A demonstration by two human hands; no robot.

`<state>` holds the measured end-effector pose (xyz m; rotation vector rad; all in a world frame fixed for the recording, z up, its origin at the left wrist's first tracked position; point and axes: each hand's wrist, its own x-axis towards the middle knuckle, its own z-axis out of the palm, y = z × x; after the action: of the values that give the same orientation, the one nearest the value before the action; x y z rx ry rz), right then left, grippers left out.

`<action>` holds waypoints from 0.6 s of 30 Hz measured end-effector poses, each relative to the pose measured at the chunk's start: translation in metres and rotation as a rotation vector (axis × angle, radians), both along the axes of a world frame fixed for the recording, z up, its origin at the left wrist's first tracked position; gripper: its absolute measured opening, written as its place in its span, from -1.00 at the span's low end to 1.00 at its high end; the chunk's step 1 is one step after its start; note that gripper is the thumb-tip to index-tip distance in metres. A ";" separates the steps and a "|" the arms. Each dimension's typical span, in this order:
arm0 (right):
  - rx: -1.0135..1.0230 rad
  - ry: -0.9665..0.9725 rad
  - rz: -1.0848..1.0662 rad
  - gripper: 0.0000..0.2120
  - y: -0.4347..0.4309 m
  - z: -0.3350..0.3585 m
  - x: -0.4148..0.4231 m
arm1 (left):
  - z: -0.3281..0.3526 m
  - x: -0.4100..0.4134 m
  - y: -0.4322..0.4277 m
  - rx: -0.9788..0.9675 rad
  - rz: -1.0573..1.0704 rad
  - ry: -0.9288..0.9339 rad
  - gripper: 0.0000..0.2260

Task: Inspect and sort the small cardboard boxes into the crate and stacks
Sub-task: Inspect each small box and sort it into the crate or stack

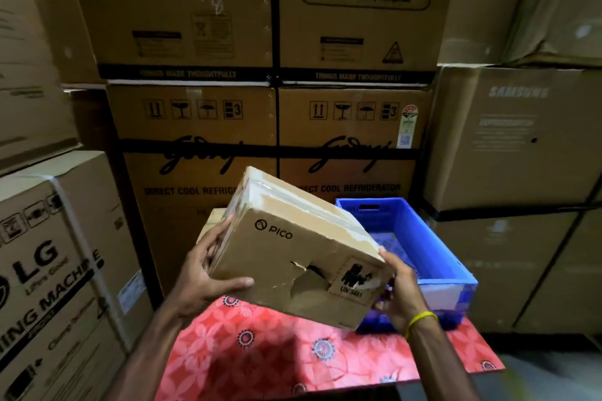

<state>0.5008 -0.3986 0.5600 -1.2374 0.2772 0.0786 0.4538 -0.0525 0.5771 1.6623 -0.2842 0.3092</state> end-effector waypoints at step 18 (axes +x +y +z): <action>-0.007 -0.259 -0.129 0.05 -0.065 -0.010 -0.015 | 0.123 0.091 -0.093 0.103 -0.144 -0.101 -0.30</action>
<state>0.4856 -0.4637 0.5501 -1.2188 0.1313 -0.1927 0.5450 -0.1458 0.7000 1.7198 -0.5009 0.2740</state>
